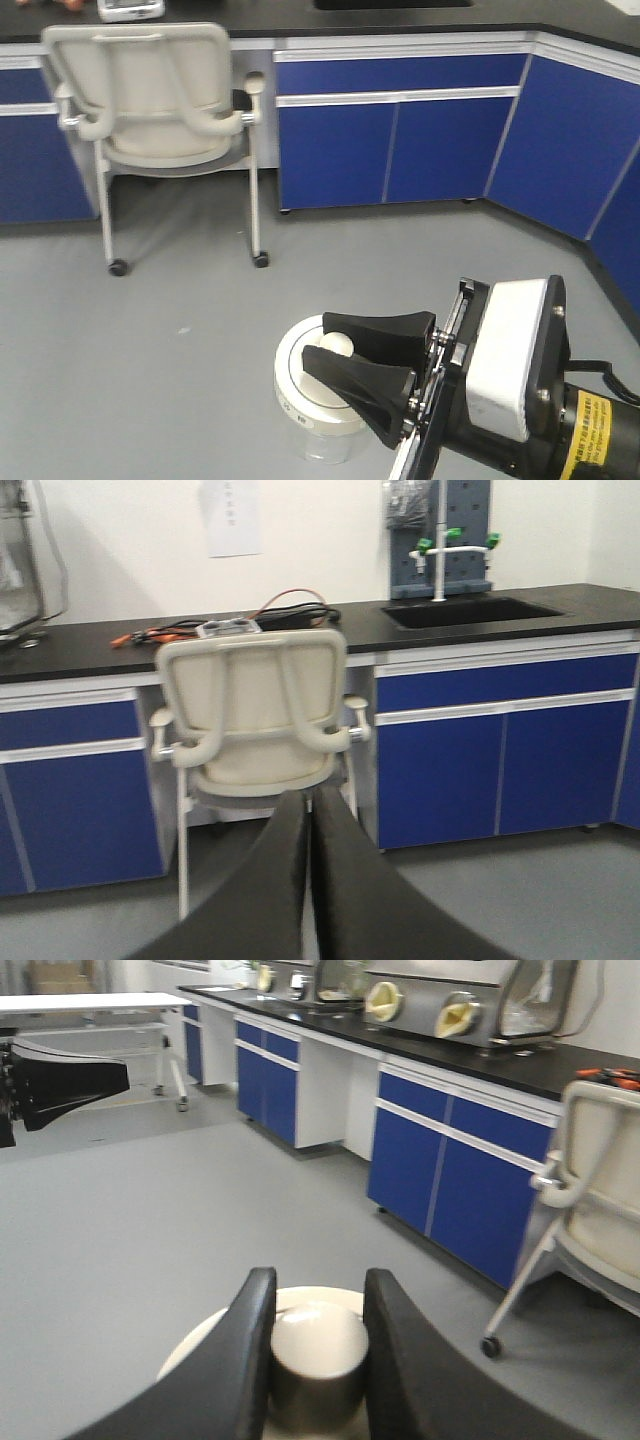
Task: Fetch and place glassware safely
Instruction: 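Drive the base across the lab carrying the jar in the right gripper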
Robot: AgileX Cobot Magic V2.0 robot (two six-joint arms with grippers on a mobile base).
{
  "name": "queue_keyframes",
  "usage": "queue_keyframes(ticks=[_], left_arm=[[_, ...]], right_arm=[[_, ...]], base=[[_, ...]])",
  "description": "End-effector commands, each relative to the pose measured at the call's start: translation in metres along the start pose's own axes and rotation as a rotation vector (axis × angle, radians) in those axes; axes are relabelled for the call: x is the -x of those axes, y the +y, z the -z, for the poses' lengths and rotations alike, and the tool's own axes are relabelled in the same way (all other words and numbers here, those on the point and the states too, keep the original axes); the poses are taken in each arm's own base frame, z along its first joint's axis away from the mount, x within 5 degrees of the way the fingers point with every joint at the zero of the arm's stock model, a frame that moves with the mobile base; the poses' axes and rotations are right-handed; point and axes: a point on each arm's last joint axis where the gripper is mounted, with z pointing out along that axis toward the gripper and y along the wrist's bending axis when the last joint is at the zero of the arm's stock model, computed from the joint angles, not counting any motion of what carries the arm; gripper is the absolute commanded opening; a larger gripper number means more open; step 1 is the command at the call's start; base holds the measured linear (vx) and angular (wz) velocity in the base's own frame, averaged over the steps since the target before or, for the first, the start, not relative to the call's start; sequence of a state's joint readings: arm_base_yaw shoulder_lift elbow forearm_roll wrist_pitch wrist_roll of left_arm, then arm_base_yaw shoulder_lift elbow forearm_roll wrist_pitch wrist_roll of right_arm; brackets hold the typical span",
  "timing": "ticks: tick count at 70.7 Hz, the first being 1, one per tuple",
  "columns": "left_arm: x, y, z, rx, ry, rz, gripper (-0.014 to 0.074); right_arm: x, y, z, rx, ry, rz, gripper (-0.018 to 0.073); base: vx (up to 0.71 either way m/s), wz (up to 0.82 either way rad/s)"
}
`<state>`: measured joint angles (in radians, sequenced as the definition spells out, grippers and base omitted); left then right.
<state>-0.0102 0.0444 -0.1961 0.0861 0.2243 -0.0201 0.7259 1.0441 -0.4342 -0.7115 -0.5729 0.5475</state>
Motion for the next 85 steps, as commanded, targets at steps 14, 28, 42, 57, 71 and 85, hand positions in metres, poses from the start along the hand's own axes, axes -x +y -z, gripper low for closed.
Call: queue_keyframes(ticks=[14,28,42,57,71,85], left_arm=[[0.0145,0.0,0.0009,-0.008,-0.085,0.018,-0.0007],[0.0145,0.0,0.0009,-0.008,-0.085,0.018,-0.0007],[0.0145,0.0,0.0009,-0.008,-0.085,0.018,-0.0007],[0.0145,0.0,0.0009,-0.008,-0.085,0.018,-0.0007],[0.0145,0.0,0.0009,-0.008,-0.085,0.018,-0.0007],[0.0145,0.0,0.0009,-0.008,-0.085,0.018,-0.0007]], right_arm=[[0.0221,0.0023,0.0004,0.033,-0.132,-0.002,-0.0003],[0.0221,0.0023,0.0004,0.033,-0.132,-0.002,-0.0003],[0.0221,0.0023,0.0004,0.034,-0.133,-0.002,-0.0003],[0.0221,0.0023,0.0004,0.034,-0.133,-0.002,-0.0003],[0.0221,0.0023,0.0004,0.034,-0.133,-0.002,-0.0003],[0.0221,0.0023,0.0004,0.034,-0.133,-0.002,-0.0003]], base=[[0.23,-0.54],[0.19,-0.72],[0.19,-0.73],[0.18,-0.7],[0.17,-0.66],[0.17,-0.64]])
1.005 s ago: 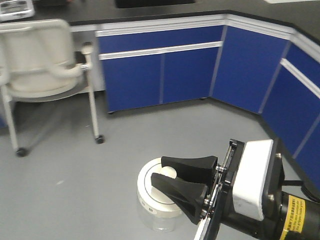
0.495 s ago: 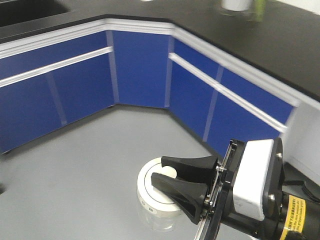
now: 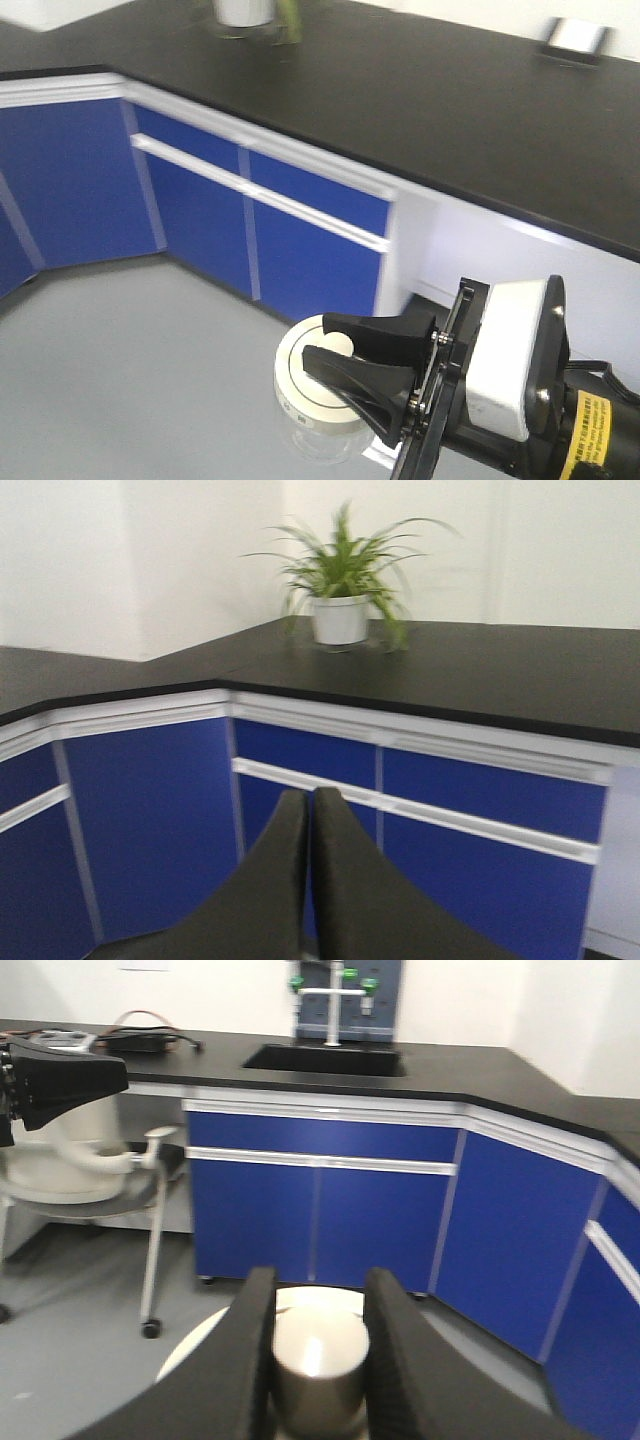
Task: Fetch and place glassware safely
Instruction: 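Drive the base across the lab carrying the jar in the right gripper, then hold the jar in the right gripper while facing the black benchtop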
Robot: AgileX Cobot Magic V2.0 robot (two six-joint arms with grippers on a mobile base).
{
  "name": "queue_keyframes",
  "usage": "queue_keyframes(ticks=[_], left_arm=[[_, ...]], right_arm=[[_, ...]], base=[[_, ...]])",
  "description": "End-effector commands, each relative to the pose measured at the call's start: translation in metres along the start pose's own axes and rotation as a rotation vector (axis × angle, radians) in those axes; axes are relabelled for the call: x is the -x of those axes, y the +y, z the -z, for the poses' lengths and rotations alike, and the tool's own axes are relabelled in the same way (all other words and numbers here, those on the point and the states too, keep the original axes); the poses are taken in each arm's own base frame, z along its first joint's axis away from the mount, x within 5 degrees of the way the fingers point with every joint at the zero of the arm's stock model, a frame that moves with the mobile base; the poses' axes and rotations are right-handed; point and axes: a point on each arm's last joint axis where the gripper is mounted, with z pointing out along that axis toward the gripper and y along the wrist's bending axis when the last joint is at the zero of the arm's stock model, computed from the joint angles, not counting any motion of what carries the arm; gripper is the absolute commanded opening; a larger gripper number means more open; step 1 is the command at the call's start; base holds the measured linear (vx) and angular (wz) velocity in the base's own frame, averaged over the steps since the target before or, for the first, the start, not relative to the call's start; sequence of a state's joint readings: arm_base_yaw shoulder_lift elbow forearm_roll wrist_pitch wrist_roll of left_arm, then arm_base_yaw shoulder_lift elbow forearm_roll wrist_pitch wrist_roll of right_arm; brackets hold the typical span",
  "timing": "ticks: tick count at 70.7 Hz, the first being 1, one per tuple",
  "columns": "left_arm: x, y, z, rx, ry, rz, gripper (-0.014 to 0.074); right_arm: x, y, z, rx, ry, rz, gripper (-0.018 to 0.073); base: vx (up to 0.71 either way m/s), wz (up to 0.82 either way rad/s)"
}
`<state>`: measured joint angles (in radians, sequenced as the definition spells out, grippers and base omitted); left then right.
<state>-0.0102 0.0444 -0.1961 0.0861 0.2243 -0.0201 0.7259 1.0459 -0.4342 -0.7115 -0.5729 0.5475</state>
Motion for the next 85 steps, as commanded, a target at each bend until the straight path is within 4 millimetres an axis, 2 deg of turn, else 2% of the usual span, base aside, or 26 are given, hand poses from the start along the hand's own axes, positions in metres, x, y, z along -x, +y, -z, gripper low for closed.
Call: queue_keyframes(ticks=[1,56,85], left_arm=[[0.0145,0.0,0.0009,-0.008,-0.085,0.018,-0.0007],[0.0145,0.0,0.0009,-0.008,-0.085,0.018,-0.0007],[0.0145,0.0,0.0009,-0.008,-0.085,0.018,-0.0007]], right_arm=[[0.0225,0.0024,0.0007,0.034,-0.135,-0.001,-0.0003],[0.0225,0.0024,0.0007,0.034,-0.135,-0.001,-0.0003],[0.0225,0.0024,0.0007,0.034,-0.135,-0.001,-0.0003]], base=[[0.17,-0.64],[0.18,-0.67],[0.17,-0.19]])
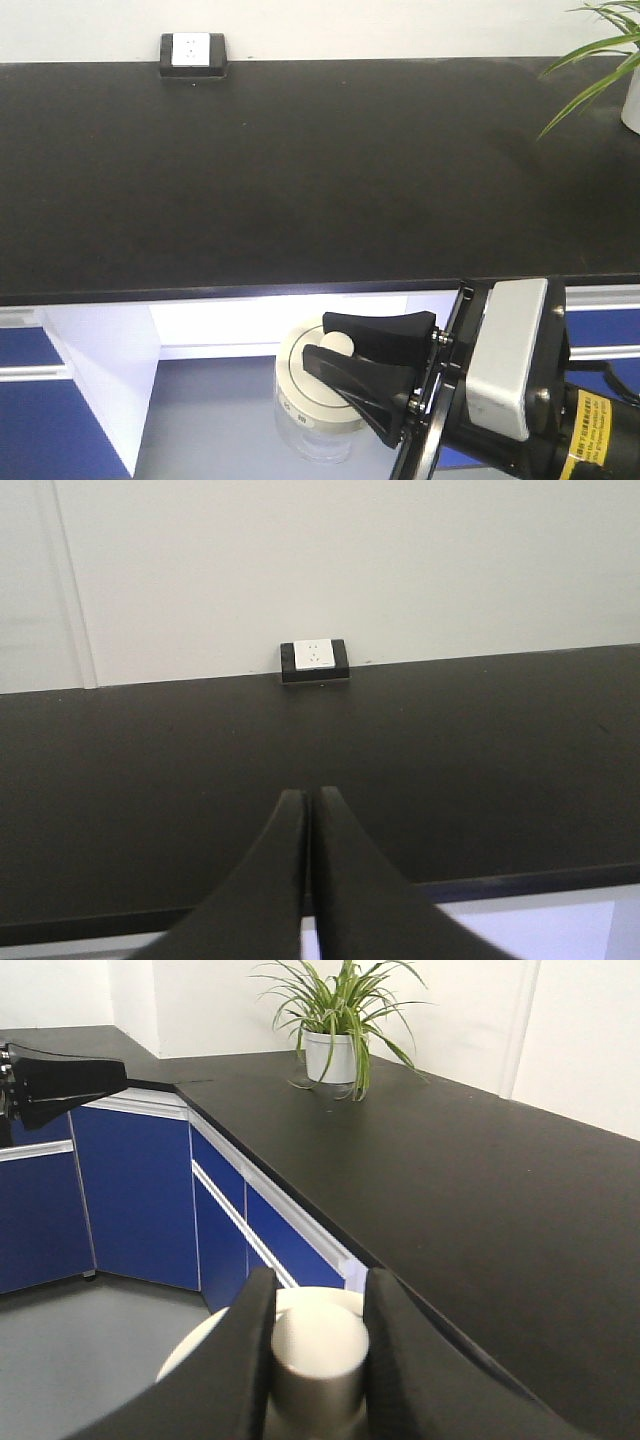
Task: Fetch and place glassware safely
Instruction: 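Hold the jar in the right gripper while facing the black benchtop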
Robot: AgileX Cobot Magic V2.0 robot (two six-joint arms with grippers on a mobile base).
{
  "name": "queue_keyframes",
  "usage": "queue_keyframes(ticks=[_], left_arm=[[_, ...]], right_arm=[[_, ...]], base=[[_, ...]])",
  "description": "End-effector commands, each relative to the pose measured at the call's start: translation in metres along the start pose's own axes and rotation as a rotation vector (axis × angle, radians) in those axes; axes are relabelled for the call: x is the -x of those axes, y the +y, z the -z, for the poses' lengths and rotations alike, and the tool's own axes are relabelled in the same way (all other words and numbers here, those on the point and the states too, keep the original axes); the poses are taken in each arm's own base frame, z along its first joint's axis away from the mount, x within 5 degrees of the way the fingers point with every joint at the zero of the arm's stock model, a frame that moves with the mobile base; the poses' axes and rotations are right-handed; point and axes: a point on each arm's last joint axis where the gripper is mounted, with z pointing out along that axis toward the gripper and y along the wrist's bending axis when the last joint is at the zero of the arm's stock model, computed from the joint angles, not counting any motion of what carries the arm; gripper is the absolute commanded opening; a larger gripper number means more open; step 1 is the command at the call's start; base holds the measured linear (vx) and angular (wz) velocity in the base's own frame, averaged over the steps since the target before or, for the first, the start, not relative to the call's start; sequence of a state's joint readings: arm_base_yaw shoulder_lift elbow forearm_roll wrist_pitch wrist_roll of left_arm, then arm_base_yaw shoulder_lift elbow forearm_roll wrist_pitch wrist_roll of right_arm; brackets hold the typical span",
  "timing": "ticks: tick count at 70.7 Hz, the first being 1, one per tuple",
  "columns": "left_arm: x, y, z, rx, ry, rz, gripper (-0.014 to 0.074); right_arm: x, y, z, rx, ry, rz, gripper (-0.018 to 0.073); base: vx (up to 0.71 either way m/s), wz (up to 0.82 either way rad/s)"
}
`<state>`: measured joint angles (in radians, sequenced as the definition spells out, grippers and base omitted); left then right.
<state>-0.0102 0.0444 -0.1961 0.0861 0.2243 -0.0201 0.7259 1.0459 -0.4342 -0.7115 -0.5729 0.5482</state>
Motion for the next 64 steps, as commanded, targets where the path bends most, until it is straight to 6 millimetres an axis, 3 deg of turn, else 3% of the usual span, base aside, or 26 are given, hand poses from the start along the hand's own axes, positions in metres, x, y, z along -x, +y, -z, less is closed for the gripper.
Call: queue_keyframes(ticks=[1,64], left_arm=[[0.0145,0.0,0.0009,-0.008,-0.085,0.018,-0.0007],[0.0145,0.0,0.0009,-0.008,-0.085,0.018,-0.0007]], right_arm=[[0.0225,0.0025,0.0007,0.034,-0.135,-0.001,-0.0003],[0.0225,0.0025,0.0007,0.034,-0.135,-0.001,-0.0003]], base=[[0.19,-0.01],[0.21,0.04]])
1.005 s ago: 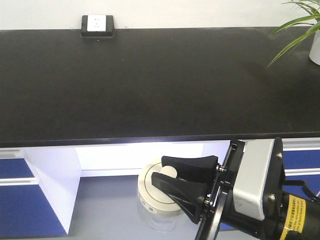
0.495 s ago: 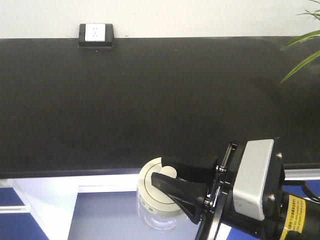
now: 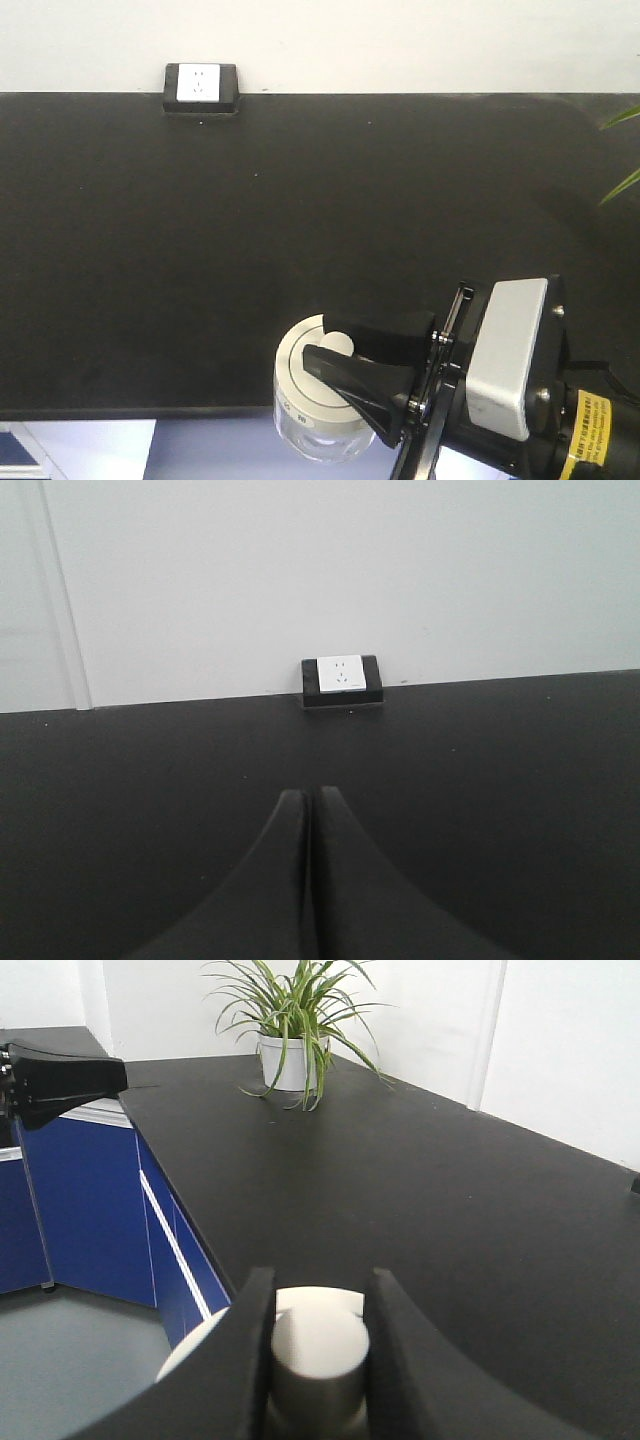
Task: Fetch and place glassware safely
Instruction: 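Hold the jar in the right gripper while facing the black benchtop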
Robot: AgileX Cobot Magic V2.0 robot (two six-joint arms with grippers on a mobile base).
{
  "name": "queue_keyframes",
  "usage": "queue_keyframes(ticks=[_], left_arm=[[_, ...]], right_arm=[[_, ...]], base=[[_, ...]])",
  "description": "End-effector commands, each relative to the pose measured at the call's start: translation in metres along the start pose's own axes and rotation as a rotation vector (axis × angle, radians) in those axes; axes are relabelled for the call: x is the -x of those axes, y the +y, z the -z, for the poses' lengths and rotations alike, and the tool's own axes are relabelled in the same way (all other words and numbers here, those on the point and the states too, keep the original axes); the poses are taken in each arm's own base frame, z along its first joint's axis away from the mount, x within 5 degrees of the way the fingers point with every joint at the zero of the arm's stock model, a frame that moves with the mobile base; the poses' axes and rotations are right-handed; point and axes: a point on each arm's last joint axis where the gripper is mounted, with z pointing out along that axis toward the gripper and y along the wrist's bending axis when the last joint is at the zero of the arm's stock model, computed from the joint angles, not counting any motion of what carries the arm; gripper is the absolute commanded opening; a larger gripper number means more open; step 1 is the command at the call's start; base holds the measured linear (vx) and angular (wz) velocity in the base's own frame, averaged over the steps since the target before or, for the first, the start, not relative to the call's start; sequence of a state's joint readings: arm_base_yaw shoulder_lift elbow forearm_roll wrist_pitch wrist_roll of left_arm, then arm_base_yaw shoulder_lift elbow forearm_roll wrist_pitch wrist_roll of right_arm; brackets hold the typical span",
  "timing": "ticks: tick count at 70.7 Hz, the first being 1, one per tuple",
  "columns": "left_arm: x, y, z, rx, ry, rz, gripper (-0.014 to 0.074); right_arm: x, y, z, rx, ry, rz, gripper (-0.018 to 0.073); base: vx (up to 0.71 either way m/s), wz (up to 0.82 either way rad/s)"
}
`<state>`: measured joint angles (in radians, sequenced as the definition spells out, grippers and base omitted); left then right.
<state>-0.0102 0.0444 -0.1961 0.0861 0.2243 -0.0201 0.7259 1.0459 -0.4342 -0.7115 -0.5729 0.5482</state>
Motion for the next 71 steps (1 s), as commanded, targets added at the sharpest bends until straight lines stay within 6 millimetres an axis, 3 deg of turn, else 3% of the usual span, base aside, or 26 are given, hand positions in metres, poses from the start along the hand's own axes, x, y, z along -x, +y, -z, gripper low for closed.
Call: queue_keyframes(ticks=[1,71], left_arm=[[0.0145,0.0,0.0009,-0.008,-0.085,0.018,-0.0007],[0.0145,0.0,0.0009,-0.008,-0.085,0.018,-0.0007]], right_arm=[[0.0225,0.0025,0.0007,0.034,-0.135,-0.001,-0.0003],[0.0225,0.0025,0.0007,0.034,-0.135,-0.001,-0.0003]], base=[[0.19,0.06],[0.1,0.02]])
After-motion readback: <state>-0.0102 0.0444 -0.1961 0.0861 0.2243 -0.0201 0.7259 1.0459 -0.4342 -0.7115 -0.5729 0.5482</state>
